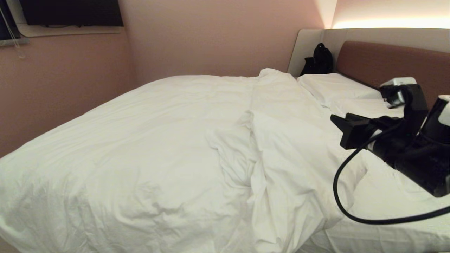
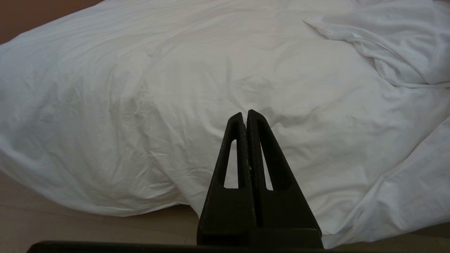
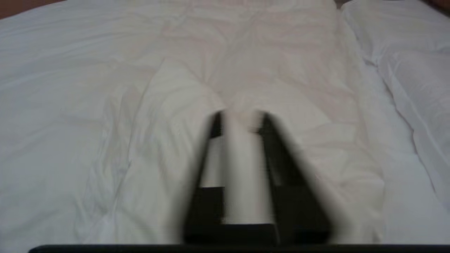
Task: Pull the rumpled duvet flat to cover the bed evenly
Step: Flatten the corners of the folded blanket
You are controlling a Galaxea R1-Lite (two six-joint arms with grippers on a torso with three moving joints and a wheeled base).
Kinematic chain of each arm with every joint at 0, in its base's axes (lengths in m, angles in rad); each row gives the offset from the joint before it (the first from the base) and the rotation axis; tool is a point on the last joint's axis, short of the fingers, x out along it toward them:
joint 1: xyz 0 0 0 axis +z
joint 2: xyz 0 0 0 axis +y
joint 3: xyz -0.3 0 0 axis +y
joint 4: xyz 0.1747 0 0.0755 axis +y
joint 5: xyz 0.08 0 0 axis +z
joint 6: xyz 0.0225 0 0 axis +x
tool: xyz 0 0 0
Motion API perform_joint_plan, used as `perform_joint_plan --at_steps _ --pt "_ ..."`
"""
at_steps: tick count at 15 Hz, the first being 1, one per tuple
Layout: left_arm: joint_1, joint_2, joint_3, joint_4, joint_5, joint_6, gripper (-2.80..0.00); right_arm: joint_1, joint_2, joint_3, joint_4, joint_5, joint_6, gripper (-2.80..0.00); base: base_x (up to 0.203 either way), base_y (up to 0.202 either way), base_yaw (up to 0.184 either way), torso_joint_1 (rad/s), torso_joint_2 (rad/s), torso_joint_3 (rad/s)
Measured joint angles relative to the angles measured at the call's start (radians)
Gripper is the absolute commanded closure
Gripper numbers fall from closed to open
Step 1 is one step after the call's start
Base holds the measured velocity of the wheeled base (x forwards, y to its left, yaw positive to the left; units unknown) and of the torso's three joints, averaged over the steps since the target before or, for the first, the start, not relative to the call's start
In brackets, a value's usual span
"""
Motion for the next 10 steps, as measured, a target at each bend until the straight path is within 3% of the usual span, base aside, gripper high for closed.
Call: perform_joint_plan --at_steps 7,10 --pt "0.0 0.0 0.0 0.0 0.0 0.0 0.0 -0.011 0.252 -0.294 0.01 -0.014 -0.012 0.0 0.0 0.0 0.0 0.0 0.0 0.0" --pt "0.0 0.0 0.0 0.0 0.0 0.0 0.0 -0.012 0.399 -0.491 0.036 -0.059 -0.005 0.0 0.0 0.0 0.0 0.0 0.0 0.0"
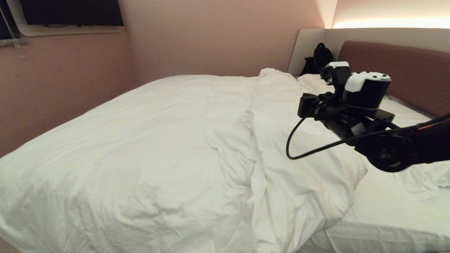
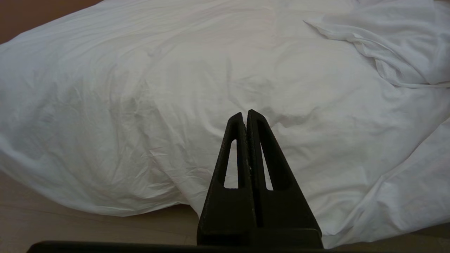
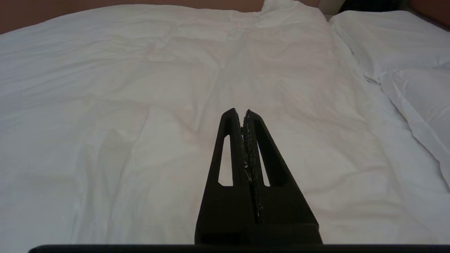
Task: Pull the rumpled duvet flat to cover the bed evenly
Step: Flatten the corners of the folded blanket
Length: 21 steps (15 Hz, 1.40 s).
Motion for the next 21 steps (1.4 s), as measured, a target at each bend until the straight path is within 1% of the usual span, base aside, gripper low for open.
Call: perform_joint_plan --at_steps 1,3,6,8,12,15,18,21 --pt "0.0 0.0 0.0 0.0 0.0 0.0 0.0 0.0 0.043 -0.056 0.016 -0.021 0.007 0.0 0.0 0.0 0.0 0.0 0.0 0.0" --pt "0.0 0.0 0.0 0.0 0.0 0.0 0.0 0.002 0.091 -0.114 0.063 -0.052 0.023 0.0 0.0 0.0 0.0 0.0 0.0 0.0" --pt "0.0 0.0 0.0 0.0 0.0 0.0 0.0 0.008 0.114 -0.182 0.149 -0.063 0.052 0.0 0.0 0.0 0.0 0.0 0.0 0.0" --pt "0.0 0.0 0.0 0.0 0.0 0.0 0.0 0.011 0.114 -0.242 0.226 -0.042 0.09 0.0 0.0 0.0 0.0 0.0 0.0 0.0" --pt "0.0 0.0 0.0 0.0 0.0 0.0 0.0 0.008 0.127 -0.488 0.417 0.044 0.172 0.0 0.0 0.0 0.0 0.0 0.0 0.0" --pt "0.0 0.0 0.0 0.0 0.0 0.0 0.0 0.01 0.163 -0.639 0.58 0.112 0.211 0.0 0.0 0.0 0.0 0.0 0.0 0.0" --pt "0.0 0.0 0.0 0.0 0.0 0.0 0.0 0.017 0.208 -0.723 0.732 0.147 0.219 0.0 0.0 0.0 0.0 0.0 0.0 0.0" --pt "0.0 0.0 0.0 0.0 0.0 0.0 0.0 0.033 0.244 -0.744 0.852 0.15 0.213 0.0 0.0 0.0 0.0 0.0 0.0 0.0"
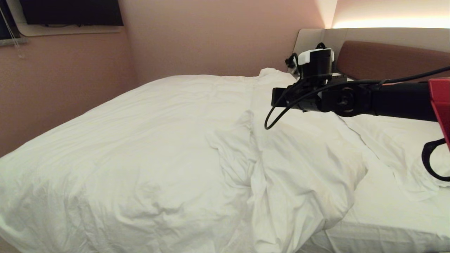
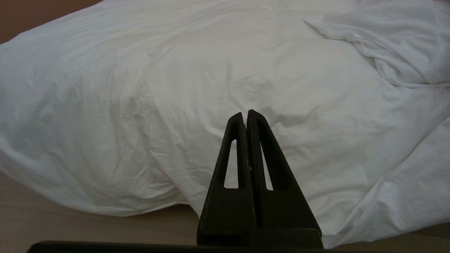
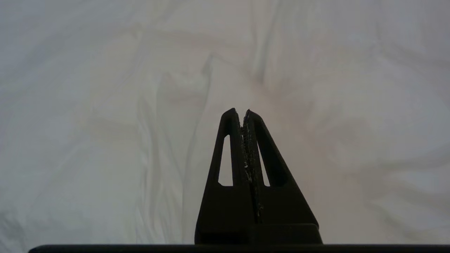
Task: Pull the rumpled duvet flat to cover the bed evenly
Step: Flatten the corners of the folded blanket
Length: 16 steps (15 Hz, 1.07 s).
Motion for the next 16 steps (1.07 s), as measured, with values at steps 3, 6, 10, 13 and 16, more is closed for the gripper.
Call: perform_joint_plan --at_steps 3,6,10,13,16 --pt "0.0 0.0 0.0 0.0 0.0 0.0 0.0 0.02 0.028 -0.003 0.078 -0.004 -0.018 0.0 0.0 0.0 0.0 0.0 0.0 0.0" --pt "0.0 0.0 0.0 0.0 0.0 0.0 0.0 0.053 0.044 -0.003 0.116 -0.013 -0.034 0.0 0.0 0.0 0.0 0.0 0.0 0.0" --pt "0.0 0.0 0.0 0.0 0.0 0.0 0.0 0.074 0.067 -0.001 0.12 -0.038 -0.062 0.0 0.0 0.0 0.0 0.0 0.0 0.0" --pt "0.0 0.0 0.0 0.0 0.0 0.0 0.0 0.093 0.079 0.0 0.119 -0.074 -0.079 -2.8 0.0 0.0 0.0 0.0 0.0 0.0" --pt "0.0 0.0 0.0 0.0 0.0 0.0 0.0 0.107 0.092 0.001 0.119 -0.102 -0.105 -2.8 0.0 0.0 0.0 0.0 0.0 0.0"
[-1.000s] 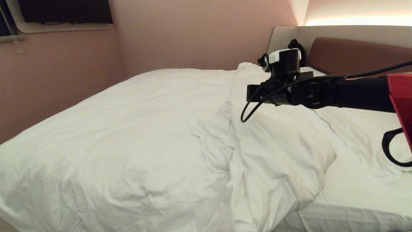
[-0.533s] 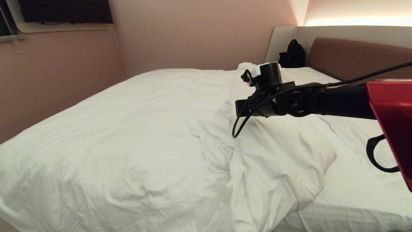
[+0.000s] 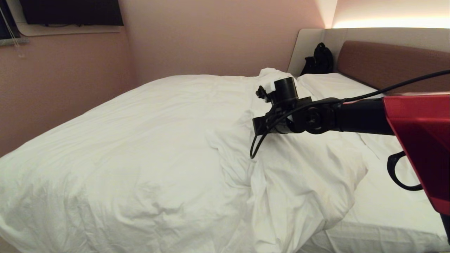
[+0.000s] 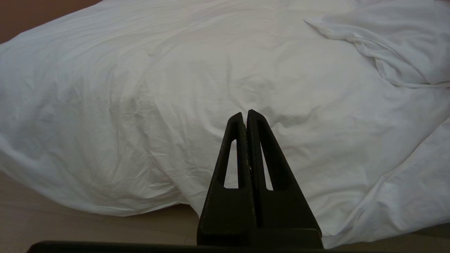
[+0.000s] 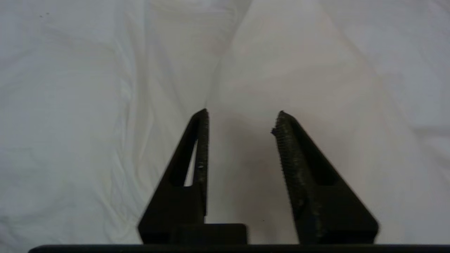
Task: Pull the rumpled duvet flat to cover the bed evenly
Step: Flatten the corners of the folded blanket
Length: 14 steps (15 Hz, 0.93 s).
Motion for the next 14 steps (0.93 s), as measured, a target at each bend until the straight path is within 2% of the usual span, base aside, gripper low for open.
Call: perform_joint_plan --at_steps 7,14 --pt "-0.001 0.0 0.0 0.0 0.0 0.0 0.0 0.072 0.025 0.01 0.002 -0.137 -0.099 -2.8 0.0 0.0 0.0 0.0 0.0 0.0" --pt "0.0 0.0 0.0 0.0 0.0 0.0 0.0 0.108 0.072 0.003 -0.012 -0.33 -0.196 -2.8 0.0 0.0 0.0 0.0 0.0 0.0"
